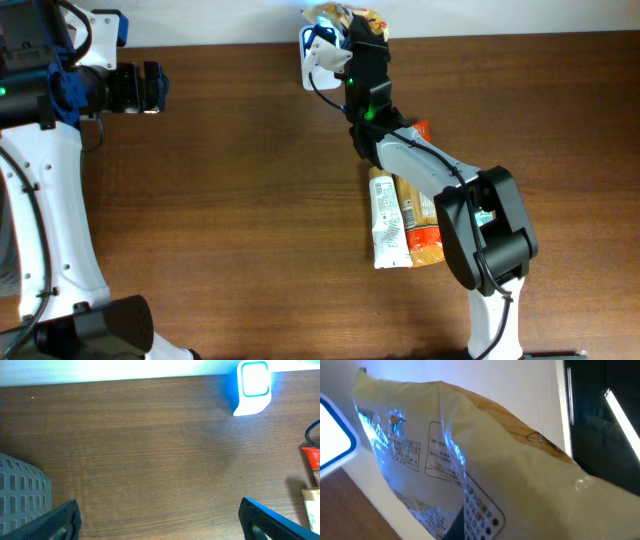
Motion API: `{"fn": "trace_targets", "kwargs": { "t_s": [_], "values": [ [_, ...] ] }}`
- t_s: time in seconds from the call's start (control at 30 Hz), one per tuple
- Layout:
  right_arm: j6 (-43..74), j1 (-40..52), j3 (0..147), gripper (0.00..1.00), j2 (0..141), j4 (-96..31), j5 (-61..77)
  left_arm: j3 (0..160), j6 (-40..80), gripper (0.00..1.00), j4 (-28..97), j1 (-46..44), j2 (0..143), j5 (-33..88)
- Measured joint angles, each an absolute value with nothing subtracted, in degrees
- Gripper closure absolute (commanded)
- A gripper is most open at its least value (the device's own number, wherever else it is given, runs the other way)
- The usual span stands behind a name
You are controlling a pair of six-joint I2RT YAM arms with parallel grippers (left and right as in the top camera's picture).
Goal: Scan the item barcode
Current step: 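Carry the snack bag right and drop it on the scanned items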
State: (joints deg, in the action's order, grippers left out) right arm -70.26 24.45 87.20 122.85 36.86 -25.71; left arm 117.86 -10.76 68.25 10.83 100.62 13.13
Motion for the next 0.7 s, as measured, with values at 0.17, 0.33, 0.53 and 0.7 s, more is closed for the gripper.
{"fn": "trace_targets", "kwargs": {
  "t_s": [0.17, 0.33, 0.53, 0.7],
  "values": [
    [-35.64, 24.67, 87.09, 0.96, 107.33, 8.91, -23.05, 117.89, -10.76, 0.01, 68.05, 10.83, 100.62, 13.13],
    [7.05, 12.03, 88.73, 0.96, 72.51, -38.35, -3.22, 117.86, -10.76, 0.01, 68.12, 10.83, 100.62, 13.13],
    [12.23, -6.42, 82.39, 0.96, 75.61, -69.6, 11.0, 117.86, -10.76, 0.01, 68.25, 10.9, 100.62, 13.13],
    [9.41, -6.83, 76.05, 0.82, 86.74, -66.15, 21.39, 117.86, -10.76, 0.01, 68.25, 10.9, 100.62, 13.13]
  ]
}}
